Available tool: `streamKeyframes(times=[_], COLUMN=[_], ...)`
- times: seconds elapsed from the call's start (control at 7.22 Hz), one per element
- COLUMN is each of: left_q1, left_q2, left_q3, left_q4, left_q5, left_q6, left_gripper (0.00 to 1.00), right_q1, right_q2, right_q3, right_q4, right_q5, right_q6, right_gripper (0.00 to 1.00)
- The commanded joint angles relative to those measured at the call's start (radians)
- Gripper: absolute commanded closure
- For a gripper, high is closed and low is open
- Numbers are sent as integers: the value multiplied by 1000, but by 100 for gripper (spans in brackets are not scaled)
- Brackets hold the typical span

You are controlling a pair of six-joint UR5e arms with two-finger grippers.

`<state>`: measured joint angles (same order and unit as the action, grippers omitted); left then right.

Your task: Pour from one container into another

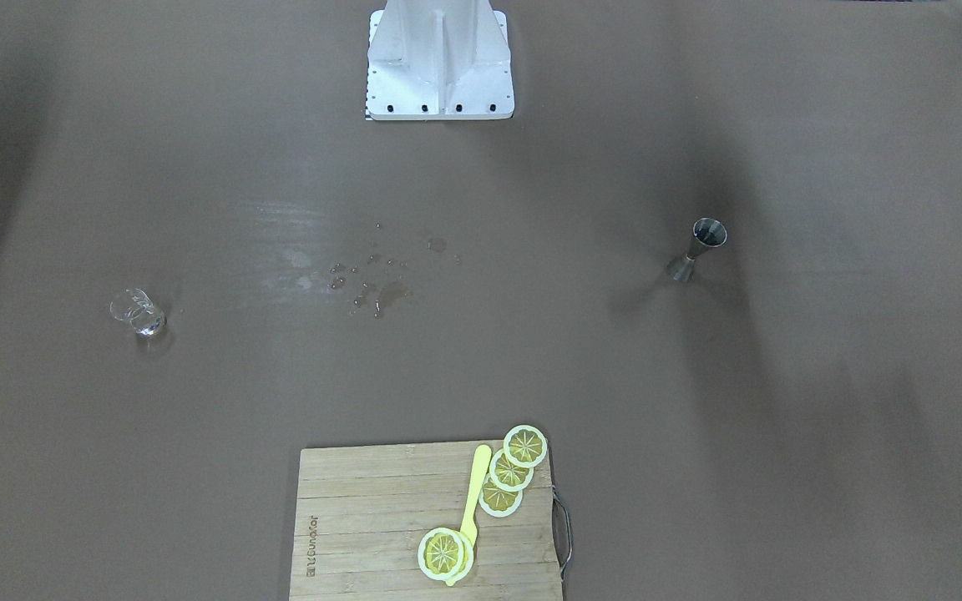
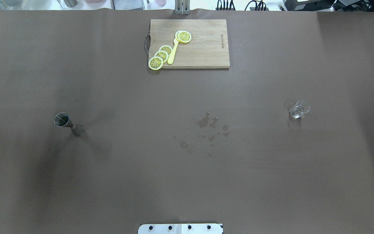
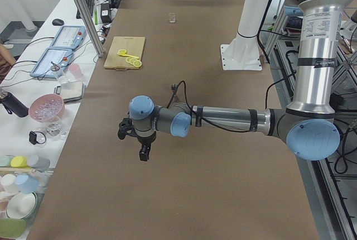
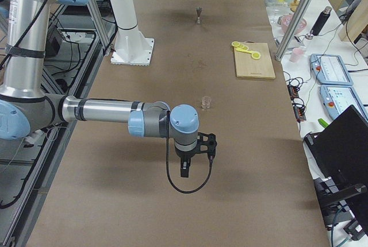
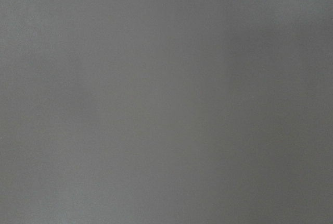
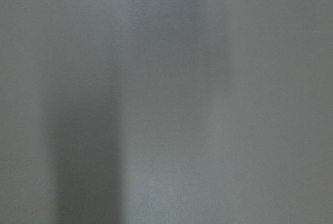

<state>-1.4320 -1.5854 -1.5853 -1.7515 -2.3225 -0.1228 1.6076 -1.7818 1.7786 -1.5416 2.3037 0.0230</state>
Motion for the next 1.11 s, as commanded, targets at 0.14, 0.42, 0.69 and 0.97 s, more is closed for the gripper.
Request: streamKeyframes(times=[0.14,0.42,0.69,0.97], left_q1=[-16,-30,-34,-71], left_q2=[7,8,100,156], left_q3=[-7,-42,-131,-125], left_q4=[1,1,7,10], left_q5=[-1,-1,0,3], left_q6=[0,5,55,166], left_gripper=[1,1,1,1], right_q1=[0,0,0,0], right_q2=[-1,-1,-2,-1], right_q3=[-1,-1,1,1], right_q4=[0,0,0,0], right_q5=[0,0,0,2], right_q6=[0,0,-2,-2], right_gripper=[0,0,0,0])
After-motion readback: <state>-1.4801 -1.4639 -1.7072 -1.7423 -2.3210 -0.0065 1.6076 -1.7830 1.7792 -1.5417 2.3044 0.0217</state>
